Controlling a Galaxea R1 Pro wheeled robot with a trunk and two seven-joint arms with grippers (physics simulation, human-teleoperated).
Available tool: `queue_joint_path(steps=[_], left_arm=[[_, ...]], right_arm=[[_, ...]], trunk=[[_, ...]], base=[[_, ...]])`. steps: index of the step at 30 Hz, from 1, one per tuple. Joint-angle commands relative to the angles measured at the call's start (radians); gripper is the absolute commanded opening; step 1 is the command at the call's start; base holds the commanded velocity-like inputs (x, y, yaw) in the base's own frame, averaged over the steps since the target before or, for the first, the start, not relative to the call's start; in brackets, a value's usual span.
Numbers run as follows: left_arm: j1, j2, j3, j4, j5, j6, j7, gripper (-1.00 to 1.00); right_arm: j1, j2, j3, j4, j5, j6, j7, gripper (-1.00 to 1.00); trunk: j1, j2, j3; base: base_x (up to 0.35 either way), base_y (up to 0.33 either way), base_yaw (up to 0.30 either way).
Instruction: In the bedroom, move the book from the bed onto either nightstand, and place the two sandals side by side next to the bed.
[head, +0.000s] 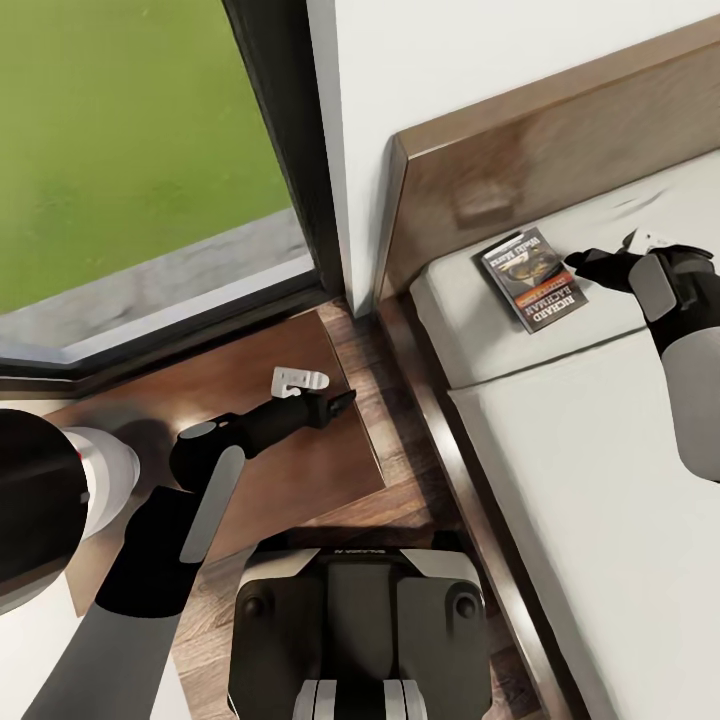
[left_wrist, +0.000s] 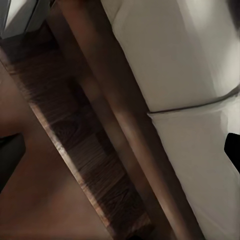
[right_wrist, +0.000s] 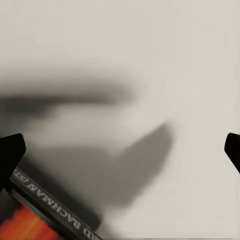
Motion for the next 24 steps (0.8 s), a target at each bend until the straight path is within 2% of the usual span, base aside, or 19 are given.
queue_joint_path(steps=[1,24], left_arm=[[-0.001,-0.001,0.001,0.0,0.001,0.005,-0.003,1.0],[0.0,-0.004,-0.001,0.0,0.001,0.005,-0.003,1.0]], right_arm=[[0.001,0.001,0.001,0.068,-0.02,0.007,-0.004,1.0],[0.001,0.001,0.004,0.073,-0.022,0.029,-0.003,1.0]], trunk=[[0.0,0.0,0.0],[0.0,0.0,0.0]], base=[[0.0,0.0,0.0],[0.0,0.0,0.0]])
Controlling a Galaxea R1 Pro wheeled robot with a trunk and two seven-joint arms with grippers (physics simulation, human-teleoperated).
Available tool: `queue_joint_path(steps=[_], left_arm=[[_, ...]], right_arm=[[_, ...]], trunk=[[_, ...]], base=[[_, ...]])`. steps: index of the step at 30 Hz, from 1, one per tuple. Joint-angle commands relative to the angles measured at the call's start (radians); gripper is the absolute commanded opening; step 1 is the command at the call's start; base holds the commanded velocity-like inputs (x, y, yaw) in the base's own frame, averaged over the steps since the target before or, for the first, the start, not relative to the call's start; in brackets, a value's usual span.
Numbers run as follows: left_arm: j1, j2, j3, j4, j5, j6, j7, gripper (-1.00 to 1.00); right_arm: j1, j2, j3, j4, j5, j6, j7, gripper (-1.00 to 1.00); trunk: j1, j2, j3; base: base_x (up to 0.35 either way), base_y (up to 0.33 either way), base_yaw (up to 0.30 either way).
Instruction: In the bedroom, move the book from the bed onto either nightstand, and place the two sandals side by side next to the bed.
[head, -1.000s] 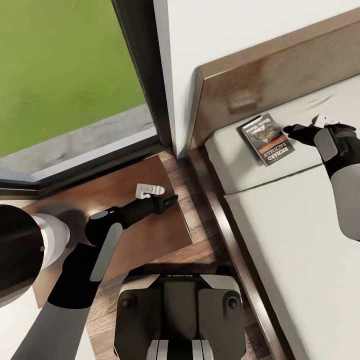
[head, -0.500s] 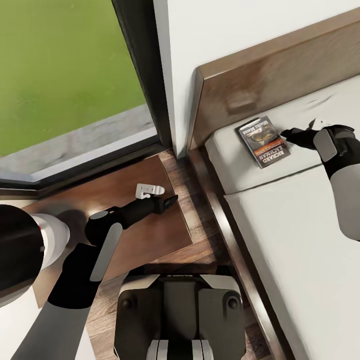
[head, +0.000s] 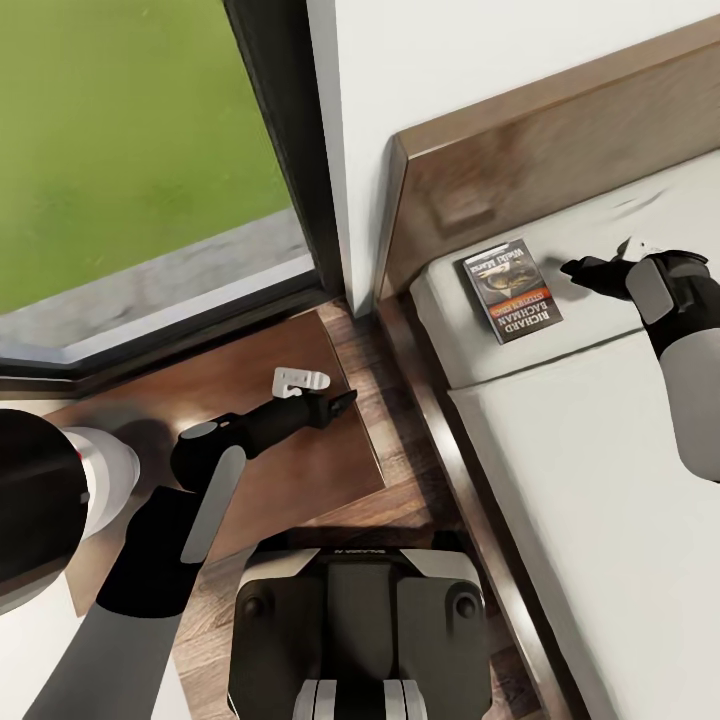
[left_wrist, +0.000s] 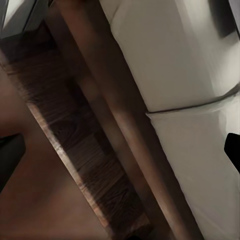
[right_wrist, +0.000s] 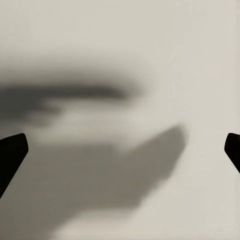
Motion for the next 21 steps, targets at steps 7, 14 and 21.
queue_joint_path(steps=[7,14,21], left_arm=[[-0.001,-0.001,0.001,0.0,0.001,0.005,-0.003,1.0],[0.0,0.001,0.003,0.0,0.001,0.005,-0.003,1.0],[-0.001,0.002,0.005,0.0,0.001,0.005,-0.003,1.0]], right_arm=[[0.0,0.0,0.001,0.051,-0.012,0.009,-0.003,1.0],[0.0,0.0,0.002,0.051,-0.012,0.009,-0.003,1.0],[0.0,0.0,0.002,0.052,-0.012,0.023,-0.003,1.0]], trunk=[[0.0,0.0,0.0],[0.0,0.0,0.0],[0.0,0.0,0.0]], base=[[0.0,0.0,0.0],[0.0,0.0,0.0],[0.0,0.0,0.0]])
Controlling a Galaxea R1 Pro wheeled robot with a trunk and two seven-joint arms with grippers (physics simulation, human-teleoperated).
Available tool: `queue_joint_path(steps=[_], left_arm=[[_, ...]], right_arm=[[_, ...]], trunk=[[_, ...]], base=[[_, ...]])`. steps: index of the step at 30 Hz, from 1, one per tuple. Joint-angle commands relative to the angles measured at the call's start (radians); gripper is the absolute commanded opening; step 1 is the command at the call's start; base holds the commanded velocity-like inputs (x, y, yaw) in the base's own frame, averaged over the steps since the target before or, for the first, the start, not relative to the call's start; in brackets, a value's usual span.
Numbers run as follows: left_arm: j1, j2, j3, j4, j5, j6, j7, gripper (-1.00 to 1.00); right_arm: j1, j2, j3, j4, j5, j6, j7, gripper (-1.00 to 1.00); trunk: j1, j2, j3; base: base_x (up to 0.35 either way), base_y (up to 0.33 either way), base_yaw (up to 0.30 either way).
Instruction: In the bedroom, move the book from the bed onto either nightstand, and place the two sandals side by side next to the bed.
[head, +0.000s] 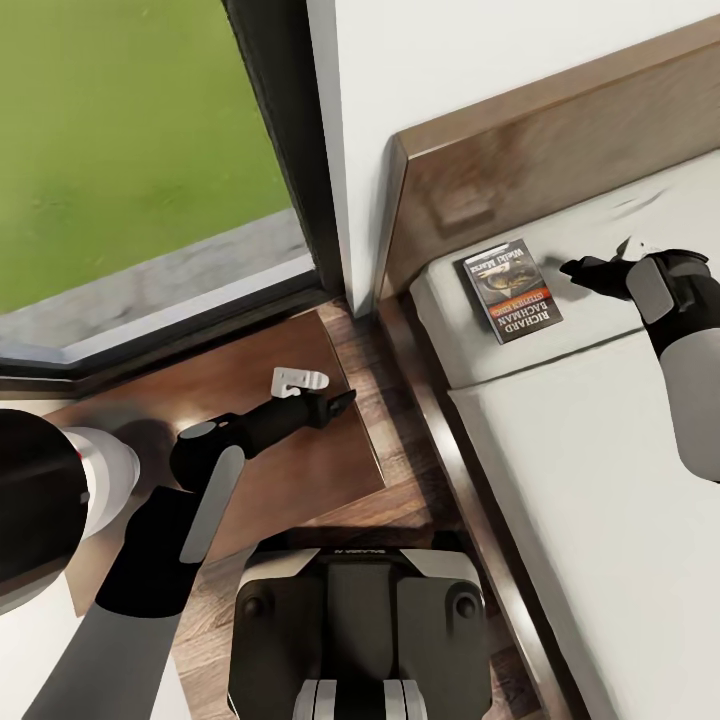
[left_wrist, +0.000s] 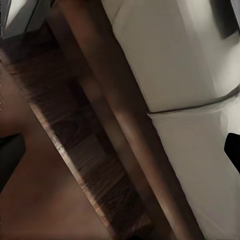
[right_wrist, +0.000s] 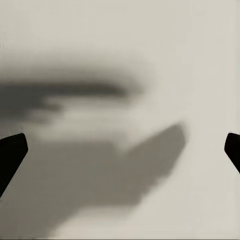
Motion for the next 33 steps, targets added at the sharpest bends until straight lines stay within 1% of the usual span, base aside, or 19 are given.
queue_joint_path(steps=[1,4,10,12,14,16,19,33], left_arm=[[-0.001,0.0,0.001,0.0,0.001,0.005,-0.002,1.0],[-0.001,0.0,0.002,0.0,0.001,0.005,-0.002,1.0],[-0.001,0.0,0.003,0.0,0.001,0.005,-0.003,1.0],[-0.001,0.0,0.003,0.0,0.002,0.005,-0.003,1.0],[0.0,-0.001,0.003,0.0,0.002,0.005,-0.003,1.0],[-0.001,-0.001,0.004,0.0,0.002,0.005,-0.003,1.0],[-0.001,0.0,0.006,0.0,0.002,0.005,-0.003,1.0],[-0.001,0.0,0.008,0.0,0.002,0.005,-0.002,1.0]], right_arm=[[0.0,0.0,0.001,0.057,-0.011,0.014,-0.003,1.0],[0.0,0.0,0.001,0.056,-0.01,0.035,-0.004,1.0],[0.001,0.006,0.003,0.057,-0.01,0.043,-0.004,1.0],[0.001,0.007,0.012,0.057,-0.01,0.043,-0.004,1.0],[0.0,0.008,0.049,0.057,-0.011,0.044,-0.004,1.0],[0.0,0.008,0.067,0.057,-0.011,0.044,-0.003,1.0],[0.0,0.009,0.081,0.057,-0.011,0.044,-0.003,1.0],[0.001,0.01,0.087,0.059,-0.011,0.045,-0.004,1.0]], trunk=[[0.0,0.0,0.0],[0.0,0.0,0.0],[0.0,0.0,0.0],[0.0,0.0,0.0],[0.0,0.0,0.0],[0.0,0.0,0.0],[0.0,0.0,0.0],[0.0,0.0,0.0]], base=[[0.0,0.0,0.0],[0.0,0.0,0.0],[0.0,0.0,0.0],[0.0,0.0,0.0],[0.0,0.0,0.0],[0.0,0.0,0.0],[0.0,0.0,0.0],[0.0,0.0,0.0]])
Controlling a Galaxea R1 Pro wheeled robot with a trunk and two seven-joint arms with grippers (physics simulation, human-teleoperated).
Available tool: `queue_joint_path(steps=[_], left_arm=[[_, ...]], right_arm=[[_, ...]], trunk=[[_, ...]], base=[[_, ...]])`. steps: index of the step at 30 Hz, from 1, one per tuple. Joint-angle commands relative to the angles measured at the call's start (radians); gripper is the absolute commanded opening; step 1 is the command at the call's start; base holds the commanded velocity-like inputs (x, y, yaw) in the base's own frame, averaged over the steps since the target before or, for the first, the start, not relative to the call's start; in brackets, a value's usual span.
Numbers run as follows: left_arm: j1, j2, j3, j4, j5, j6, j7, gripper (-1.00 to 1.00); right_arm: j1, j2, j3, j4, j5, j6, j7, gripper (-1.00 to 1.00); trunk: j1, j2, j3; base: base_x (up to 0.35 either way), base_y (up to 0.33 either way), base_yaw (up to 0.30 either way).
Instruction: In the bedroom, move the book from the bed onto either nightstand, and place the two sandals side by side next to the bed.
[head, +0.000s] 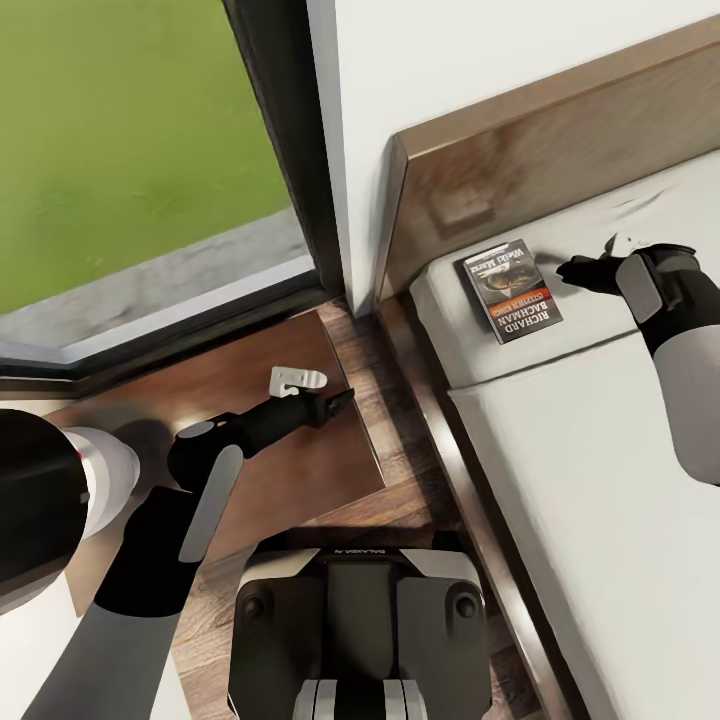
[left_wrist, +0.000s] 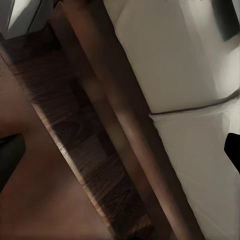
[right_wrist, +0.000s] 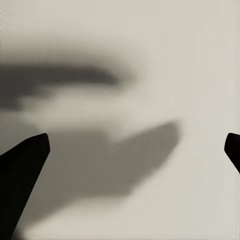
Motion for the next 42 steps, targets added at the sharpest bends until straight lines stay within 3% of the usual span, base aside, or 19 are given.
queue_joint_path(steps=[1,42], left_arm=[[0.0,-0.001,0.001,0.0,0.001,0.005,-0.003,1.0],[-0.001,-0.002,0.002,0.0,0.002,0.005,-0.003,1.0]], right_arm=[[0.0,0.0,0.003,0.09,-0.018,0.007,-0.002,1.0],[0.0,0.0,0.003,0.089,-0.015,0.009,-0.002,1.0]], trunk=[[0.0,0.0,0.0],[0.0,0.0,0.0]], base=[[0.0,0.0,0.0],[0.0,0.034,0.0]])
